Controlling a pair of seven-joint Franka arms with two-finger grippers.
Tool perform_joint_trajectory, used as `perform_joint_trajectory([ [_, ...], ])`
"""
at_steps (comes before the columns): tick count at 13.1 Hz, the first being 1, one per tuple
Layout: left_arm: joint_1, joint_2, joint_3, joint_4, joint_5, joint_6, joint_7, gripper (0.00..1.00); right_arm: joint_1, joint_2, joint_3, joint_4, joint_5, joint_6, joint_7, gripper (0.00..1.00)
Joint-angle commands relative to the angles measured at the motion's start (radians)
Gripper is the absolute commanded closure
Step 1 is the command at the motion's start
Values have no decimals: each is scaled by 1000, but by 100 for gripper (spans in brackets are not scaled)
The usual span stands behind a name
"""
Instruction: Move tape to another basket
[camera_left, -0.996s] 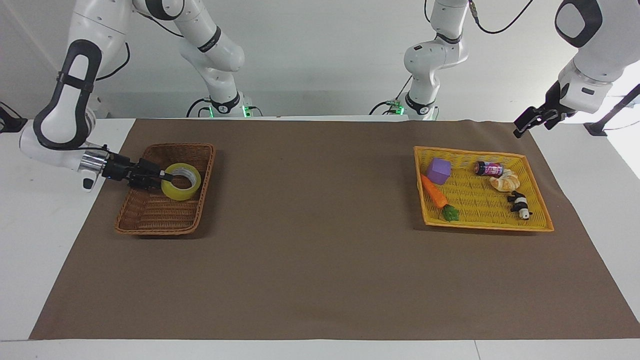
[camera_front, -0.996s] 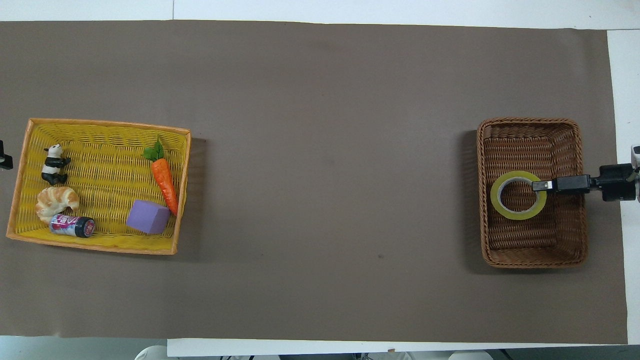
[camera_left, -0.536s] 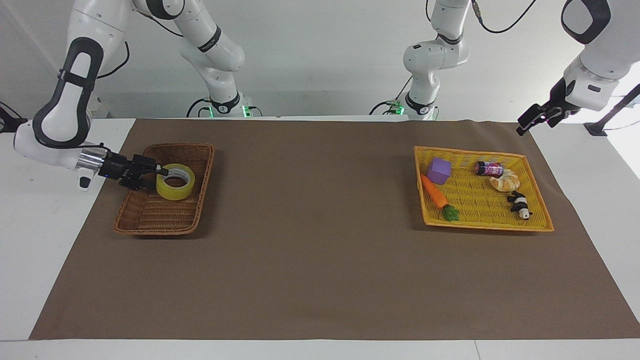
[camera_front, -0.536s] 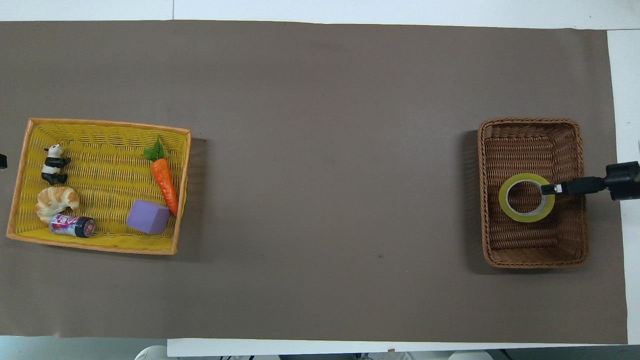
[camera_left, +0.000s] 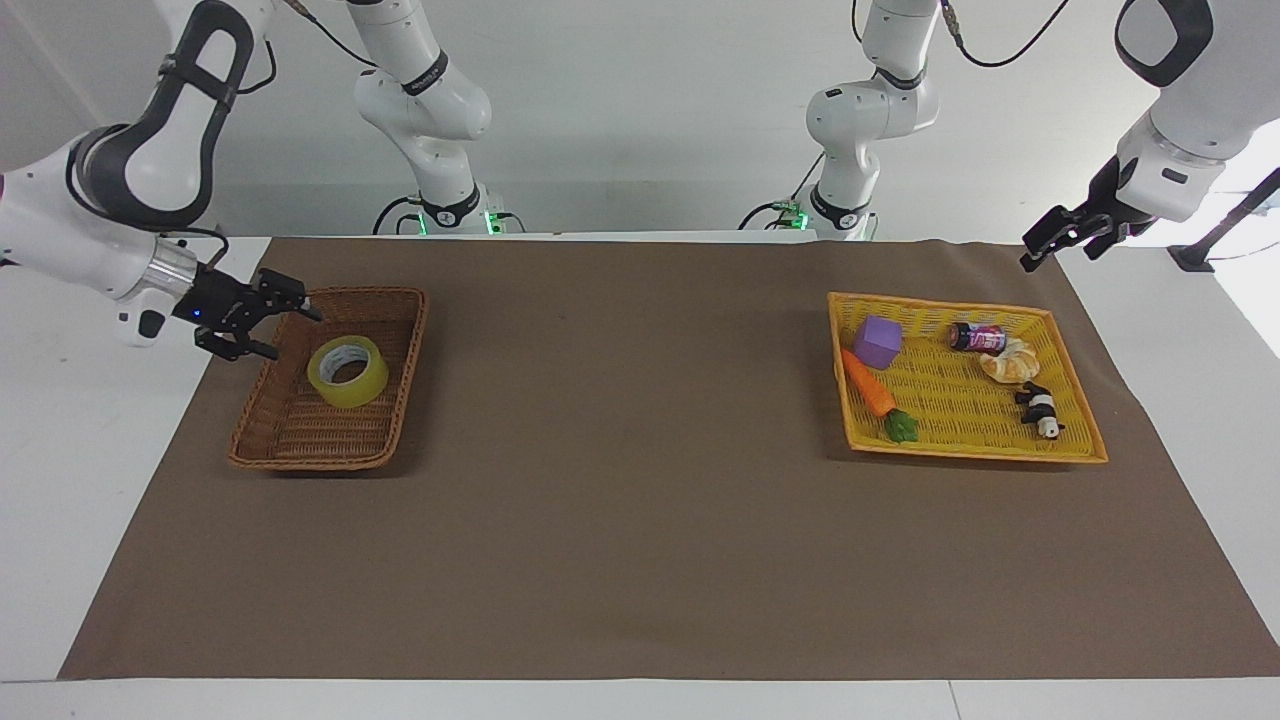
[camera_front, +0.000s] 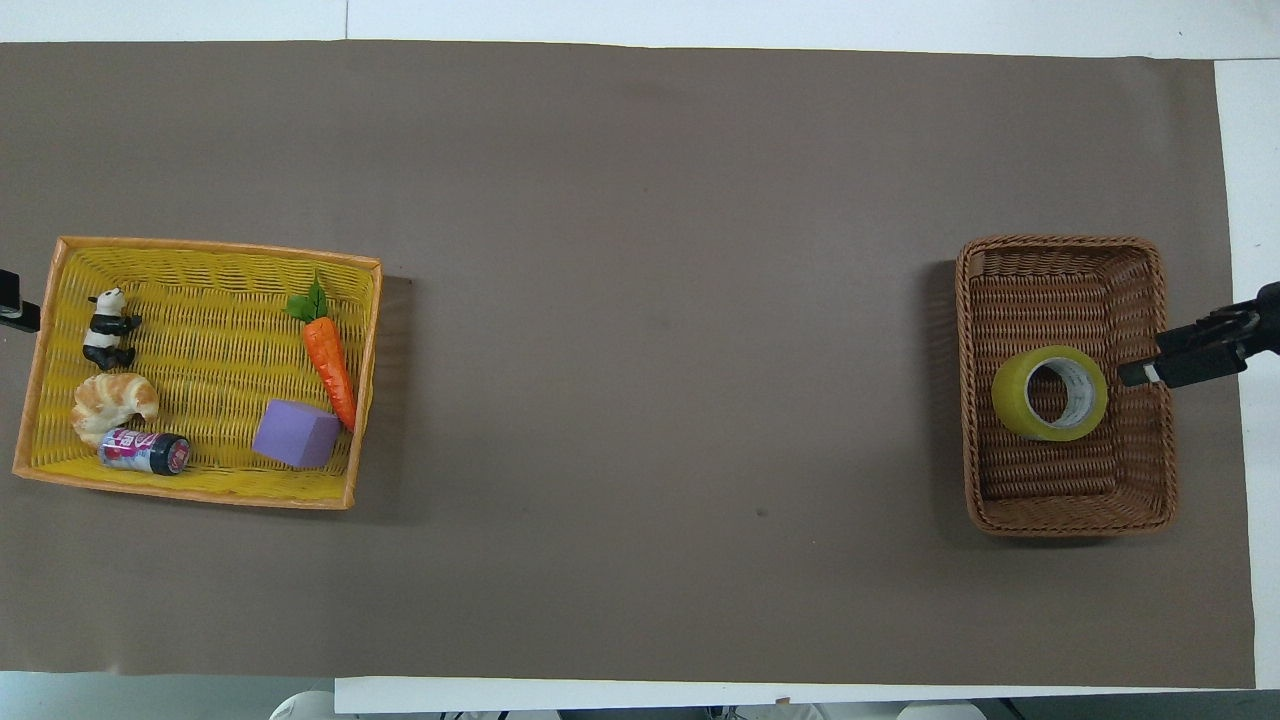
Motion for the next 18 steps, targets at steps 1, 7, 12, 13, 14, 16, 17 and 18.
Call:
perform_joint_trajectory([
  [1,-13,1,6,-4,-8,4,13,0,104,-11,5,146,-148,-86,242,0],
  [7,-88,-1,3,-8,-9,4,17,0,169,-100,10,238,-262,-283,564,0],
  [12,-167,-4,4,-8,-9,7,24,0,161,-137,47,191,-302,-213,608,0],
  [13,-167,-4,4,-8,-9,10,32,0,158,-137,48,191,-301,-214,631,0],
  [14,-167,-4,4,-8,-9,14,52,0,152,-131,50,195,-299,-215,640,0],
  [16,-167,-4,4,-8,-8,16,101,0,144,-93,48,253,-295,-253,642,0],
  [17,-167,-4,4,-8,-8,16,107,0,143,-84,50,261,-293,-256,642,0],
  [18,-165,-4,6,-8,-8,14,106,0,143,-82,47,261,-289,-249,650,0],
])
